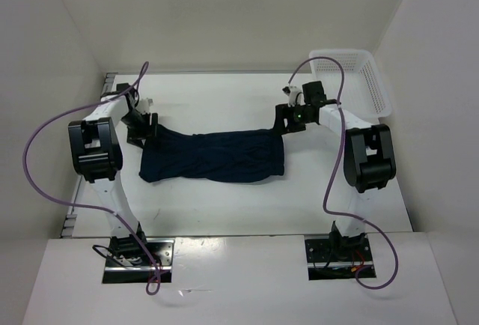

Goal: Fold and stack the shorts
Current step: Fold the shorts

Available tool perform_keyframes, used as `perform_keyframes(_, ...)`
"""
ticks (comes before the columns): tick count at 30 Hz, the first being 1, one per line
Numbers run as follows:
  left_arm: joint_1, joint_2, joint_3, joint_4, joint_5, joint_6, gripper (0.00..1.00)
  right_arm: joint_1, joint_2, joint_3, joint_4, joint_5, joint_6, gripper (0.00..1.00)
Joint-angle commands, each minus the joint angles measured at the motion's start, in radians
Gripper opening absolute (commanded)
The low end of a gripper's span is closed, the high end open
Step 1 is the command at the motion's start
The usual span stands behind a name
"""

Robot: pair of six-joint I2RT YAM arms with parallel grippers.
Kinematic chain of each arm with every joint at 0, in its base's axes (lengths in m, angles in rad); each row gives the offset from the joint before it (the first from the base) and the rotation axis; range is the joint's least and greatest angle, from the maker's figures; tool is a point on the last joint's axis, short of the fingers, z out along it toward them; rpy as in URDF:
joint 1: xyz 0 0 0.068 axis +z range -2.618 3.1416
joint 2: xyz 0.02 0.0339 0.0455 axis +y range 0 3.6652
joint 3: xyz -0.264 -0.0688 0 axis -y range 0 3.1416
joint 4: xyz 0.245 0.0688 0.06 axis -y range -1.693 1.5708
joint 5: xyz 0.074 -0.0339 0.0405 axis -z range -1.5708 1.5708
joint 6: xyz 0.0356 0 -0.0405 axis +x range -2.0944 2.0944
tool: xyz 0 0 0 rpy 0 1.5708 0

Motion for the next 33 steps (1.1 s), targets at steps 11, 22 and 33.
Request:
perform_keyframes(11, 0.013, -0.374, -0.129, -0.199, -0.070, 0.004, 0.88, 0.000, -0.182, 0.077, -0.171, 0.262, -0.058, 0.83)
perform_keyframes(22, 0.013, -0.348, -0.344, -0.319, 0.041, 0.004, 0.59, 0.126, -0.264, -0.136, -0.239, 0.120, -0.032, 0.63)
perform_keyframes(33, 0.013, -0.282, -0.364, -0.226, 0.035, 0.004, 0.69, 0.126, -0.273, -0.231, -0.126, 0.120, 0.005, 0.66)
